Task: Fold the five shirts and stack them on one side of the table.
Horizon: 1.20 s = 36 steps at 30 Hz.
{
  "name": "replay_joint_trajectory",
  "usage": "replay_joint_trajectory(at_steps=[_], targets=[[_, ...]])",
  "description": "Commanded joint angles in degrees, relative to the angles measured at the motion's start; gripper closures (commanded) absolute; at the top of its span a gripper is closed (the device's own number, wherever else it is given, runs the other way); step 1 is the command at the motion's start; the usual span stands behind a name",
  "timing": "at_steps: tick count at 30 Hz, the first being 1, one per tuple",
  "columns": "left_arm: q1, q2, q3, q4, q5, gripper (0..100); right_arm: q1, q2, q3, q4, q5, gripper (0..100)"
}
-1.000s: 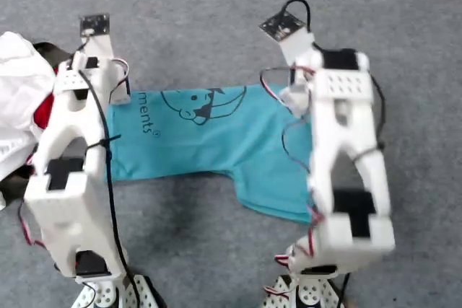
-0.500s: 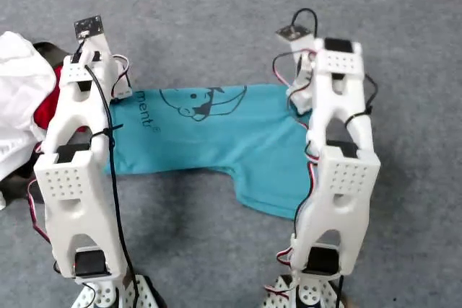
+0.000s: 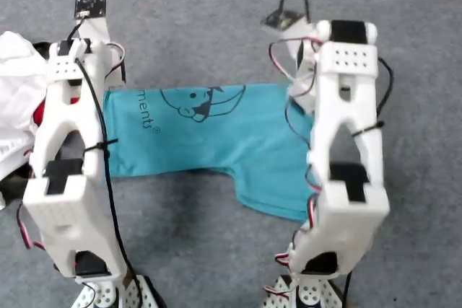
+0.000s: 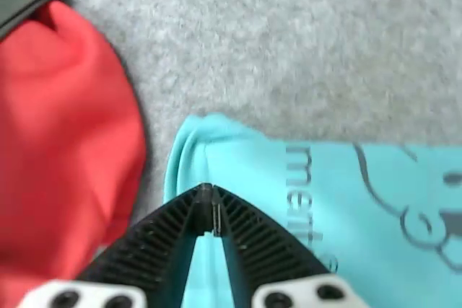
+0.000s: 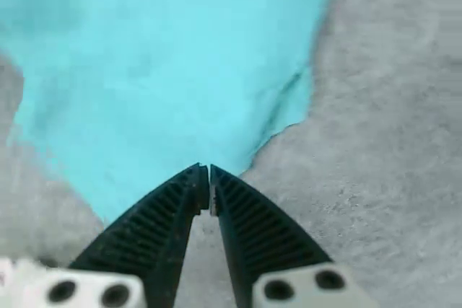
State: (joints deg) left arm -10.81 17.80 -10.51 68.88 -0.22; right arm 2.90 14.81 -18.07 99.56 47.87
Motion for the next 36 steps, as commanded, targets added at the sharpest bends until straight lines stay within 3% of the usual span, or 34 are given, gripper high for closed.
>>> replay_joint_trajectory(at_steps=[1, 5, 10, 14, 18, 25, 32, 36], targets=[[0.2, -10.1, 8.0, -0.8, -2.9, 97, -1.1, -15.1, 18.7, -8.8, 6.9, 98.4], [-0.7, -21.5, 22.3, -7.9, -3.2, 97, -2.8, -29.1, 41.9, -20.7, 11.9, 98.4], [-1.4, -30.9, 36.0, -11.9, -3.1, 97, -9.2, -39.3, 61.1, -27.4, 13.0, 97.9], [-1.6, -32.6, 41.8, -11.8, -2.8, 97, -14.2, -42.6, 70.0, -31.8, 13.1, 89.1], [-1.5, -32.6, 46.5, -13.7, -2.5, 97, -17.1, -42.6, 74.3, -34.3, 13.1, 81.3], [-1.5, -32.6, 50.2, -17.7, 0.5, 97, -21.0, -42.2, 81.3, -39.3, 13.1, 81.1], [-1.5, -32.6, 53.6, -21.4, 1.4, 97, -20.0, -39.0, 85.6, -45.6, 13.3, 81.5], [-1.3, -33.0, 55.1, -22.4, 1.4, 97, -19.0, -35.1, 82.7, -45.6, 13.4, 89.1]])
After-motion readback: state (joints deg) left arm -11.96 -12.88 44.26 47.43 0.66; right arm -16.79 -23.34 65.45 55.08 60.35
